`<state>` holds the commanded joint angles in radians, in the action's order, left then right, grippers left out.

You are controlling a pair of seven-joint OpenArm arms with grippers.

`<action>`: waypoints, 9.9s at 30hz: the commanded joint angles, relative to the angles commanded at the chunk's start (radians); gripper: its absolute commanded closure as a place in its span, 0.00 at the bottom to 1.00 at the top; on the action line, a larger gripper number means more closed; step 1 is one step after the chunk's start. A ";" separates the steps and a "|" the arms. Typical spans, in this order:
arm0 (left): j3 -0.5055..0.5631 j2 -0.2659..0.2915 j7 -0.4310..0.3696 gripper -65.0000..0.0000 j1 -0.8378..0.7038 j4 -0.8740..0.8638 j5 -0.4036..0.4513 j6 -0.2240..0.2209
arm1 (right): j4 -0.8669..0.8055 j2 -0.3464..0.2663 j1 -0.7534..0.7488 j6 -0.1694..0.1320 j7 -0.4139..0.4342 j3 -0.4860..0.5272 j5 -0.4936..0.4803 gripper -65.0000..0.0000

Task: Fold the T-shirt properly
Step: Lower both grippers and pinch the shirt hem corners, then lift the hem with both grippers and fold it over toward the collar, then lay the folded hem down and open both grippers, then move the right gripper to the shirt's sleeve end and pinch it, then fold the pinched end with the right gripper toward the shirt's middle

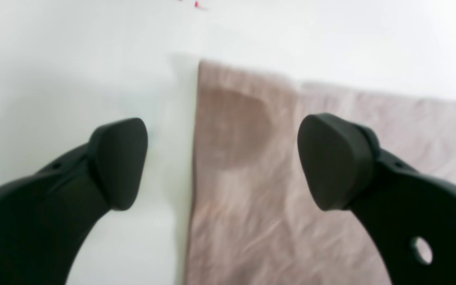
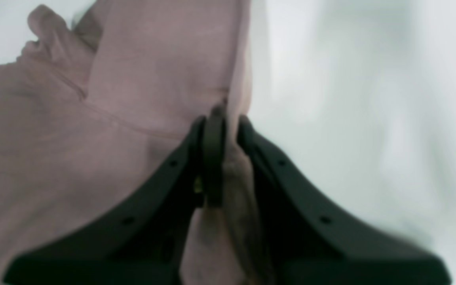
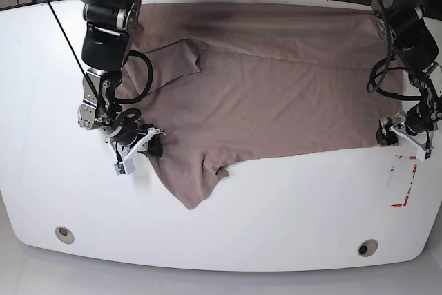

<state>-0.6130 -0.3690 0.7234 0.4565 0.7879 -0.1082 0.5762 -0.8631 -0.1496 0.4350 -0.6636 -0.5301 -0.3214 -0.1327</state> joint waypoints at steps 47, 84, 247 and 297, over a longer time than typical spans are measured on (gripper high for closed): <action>0.075 0.130 0.250 1.00 -0.057 0.453 -0.006 0.109 | -0.488 -0.081 -0.092 -0.005 -0.249 -0.005 -0.006 1.00; 0.071 0.146 0.440 0.99 -0.591 1.008 0.000 0.122 | -1.096 -0.038 -0.712 -0.005 -0.368 -0.046 -0.003 0.99; 0.221 0.189 0.502 0.66 -0.397 0.724 0.094 0.122 | -0.965 -0.021 -0.531 -0.035 -0.618 -0.017 -0.542 1.00; 0.184 0.222 0.502 0.66 -0.394 0.792 0.084 0.122 | -0.959 -0.091 -0.692 -0.035 -0.414 0.014 -0.126 0.88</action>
<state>-0.4289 -0.1465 1.2252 0.0621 1.5796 -0.0238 0.6981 -1.8220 -0.2401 -0.2570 -0.6981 -0.9444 -0.3076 -0.2585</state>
